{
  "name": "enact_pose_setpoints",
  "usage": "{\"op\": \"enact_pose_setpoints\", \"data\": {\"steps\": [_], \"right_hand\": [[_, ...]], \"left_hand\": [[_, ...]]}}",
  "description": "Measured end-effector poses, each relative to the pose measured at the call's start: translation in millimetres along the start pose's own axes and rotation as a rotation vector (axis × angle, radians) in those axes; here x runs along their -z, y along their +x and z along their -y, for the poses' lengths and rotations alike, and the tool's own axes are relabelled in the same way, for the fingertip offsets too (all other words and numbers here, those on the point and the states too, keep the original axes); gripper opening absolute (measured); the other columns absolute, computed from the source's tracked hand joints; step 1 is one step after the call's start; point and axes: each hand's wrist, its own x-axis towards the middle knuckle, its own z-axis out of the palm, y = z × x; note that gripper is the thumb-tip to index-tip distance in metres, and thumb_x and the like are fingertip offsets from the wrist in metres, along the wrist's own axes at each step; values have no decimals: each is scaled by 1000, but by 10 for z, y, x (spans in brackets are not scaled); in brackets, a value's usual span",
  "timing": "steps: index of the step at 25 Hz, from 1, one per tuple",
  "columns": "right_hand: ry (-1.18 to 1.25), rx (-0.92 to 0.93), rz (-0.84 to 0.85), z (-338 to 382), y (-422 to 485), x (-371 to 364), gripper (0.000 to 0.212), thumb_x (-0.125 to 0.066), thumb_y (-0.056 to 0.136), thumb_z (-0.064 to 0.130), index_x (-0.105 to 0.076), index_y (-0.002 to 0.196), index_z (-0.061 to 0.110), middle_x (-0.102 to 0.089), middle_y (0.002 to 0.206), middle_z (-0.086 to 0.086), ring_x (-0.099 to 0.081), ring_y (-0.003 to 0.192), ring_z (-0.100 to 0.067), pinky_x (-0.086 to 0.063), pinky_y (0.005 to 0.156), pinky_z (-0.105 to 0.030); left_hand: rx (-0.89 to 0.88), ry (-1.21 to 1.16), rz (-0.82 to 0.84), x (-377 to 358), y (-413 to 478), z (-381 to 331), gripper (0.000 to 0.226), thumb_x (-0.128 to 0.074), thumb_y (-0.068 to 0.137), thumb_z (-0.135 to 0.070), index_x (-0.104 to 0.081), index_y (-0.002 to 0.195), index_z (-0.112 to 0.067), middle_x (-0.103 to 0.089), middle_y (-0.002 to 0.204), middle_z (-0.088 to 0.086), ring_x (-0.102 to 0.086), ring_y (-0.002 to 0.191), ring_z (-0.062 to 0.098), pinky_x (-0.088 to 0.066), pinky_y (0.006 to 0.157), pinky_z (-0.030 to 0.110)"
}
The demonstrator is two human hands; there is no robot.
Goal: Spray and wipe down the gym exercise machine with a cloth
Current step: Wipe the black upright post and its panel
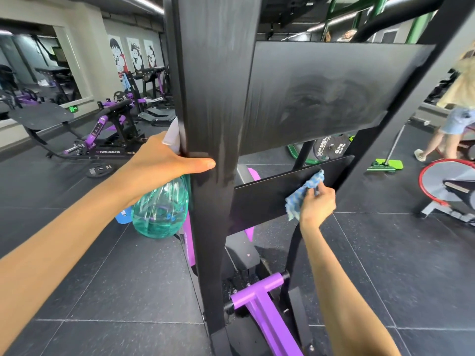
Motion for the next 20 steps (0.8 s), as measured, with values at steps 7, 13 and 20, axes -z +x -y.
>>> {"op": "enact_pose_setpoints", "data": {"steps": [7,13,20], "right_hand": [[189,765,474,188,-1317,18,35,-45,92,8,-61,124,14,-53,105,-3,-48,90,-8,-36,81,-7],[254,333,43,466,-1063,-28,38,-57,83,0,-69,117,13,-43,84,4,-42,60,-8,-33,61,-15],[555,113,419,766,-1513,204,30,-56,89,3,-68,86,31,-43,80,2,-45,64,-1,-41,68,-17]], "left_hand": [[18,10,9,2,-18,-29,57,-82,65,-43,-57,113,-27,-71,110,-1,-66,103,15,-50,93,33],[17,9,34,15,9,21,78,-74,47,-60,-60,119,-32,-71,110,-7,-67,101,11,-51,98,40],[-59,49,33,-20,71,109,100,-66,48,-69,-39,141,-41,-66,114,-2,-63,103,14,-50,96,41]]}}
